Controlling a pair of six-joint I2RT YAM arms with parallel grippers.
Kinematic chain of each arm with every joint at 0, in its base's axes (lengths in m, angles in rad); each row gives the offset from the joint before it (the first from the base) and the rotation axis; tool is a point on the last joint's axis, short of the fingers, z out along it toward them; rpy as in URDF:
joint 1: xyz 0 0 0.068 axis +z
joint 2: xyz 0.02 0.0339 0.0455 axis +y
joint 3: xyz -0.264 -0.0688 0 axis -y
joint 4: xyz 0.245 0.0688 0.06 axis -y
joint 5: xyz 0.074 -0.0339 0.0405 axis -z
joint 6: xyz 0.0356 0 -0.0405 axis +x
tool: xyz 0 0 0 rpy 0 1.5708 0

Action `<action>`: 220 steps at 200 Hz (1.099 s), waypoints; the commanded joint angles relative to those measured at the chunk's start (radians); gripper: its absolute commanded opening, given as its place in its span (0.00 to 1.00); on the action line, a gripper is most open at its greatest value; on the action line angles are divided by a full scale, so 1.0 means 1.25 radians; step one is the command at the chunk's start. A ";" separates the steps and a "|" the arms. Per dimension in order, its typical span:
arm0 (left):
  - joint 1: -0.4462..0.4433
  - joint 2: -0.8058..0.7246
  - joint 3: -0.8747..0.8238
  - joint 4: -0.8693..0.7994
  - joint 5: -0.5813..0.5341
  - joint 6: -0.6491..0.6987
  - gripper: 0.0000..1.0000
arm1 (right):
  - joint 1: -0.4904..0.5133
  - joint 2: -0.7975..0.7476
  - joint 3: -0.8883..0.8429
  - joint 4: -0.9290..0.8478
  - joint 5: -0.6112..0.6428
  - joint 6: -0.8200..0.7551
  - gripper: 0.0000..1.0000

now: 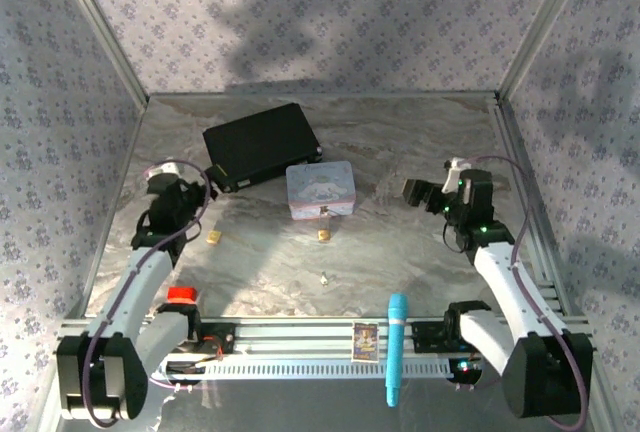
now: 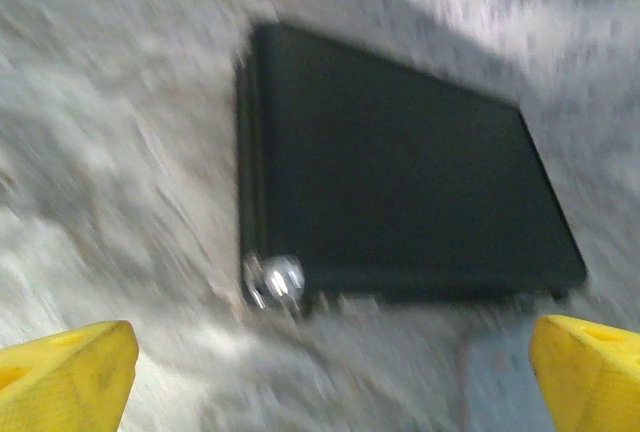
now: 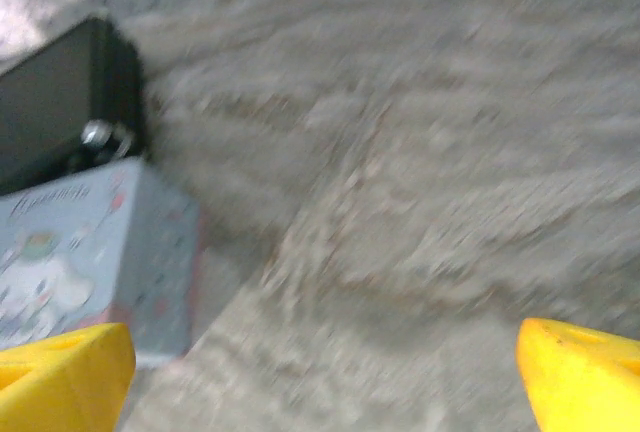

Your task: Unlock the padlock with the key

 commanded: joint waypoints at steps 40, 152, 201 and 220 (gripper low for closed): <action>-0.223 -0.011 0.056 -0.197 0.170 -0.072 1.00 | 0.336 -0.004 0.005 -0.192 0.120 0.220 0.93; -0.438 0.028 -0.038 -0.054 0.172 -0.253 1.00 | 0.856 0.359 0.089 -0.023 0.349 0.498 0.59; -0.438 0.025 -0.036 -0.073 0.152 -0.249 1.00 | 0.913 0.433 0.112 -0.023 0.366 0.540 0.45; -0.439 0.031 -0.042 -0.067 0.152 -0.256 1.00 | 0.922 0.456 0.124 -0.037 0.371 0.550 0.41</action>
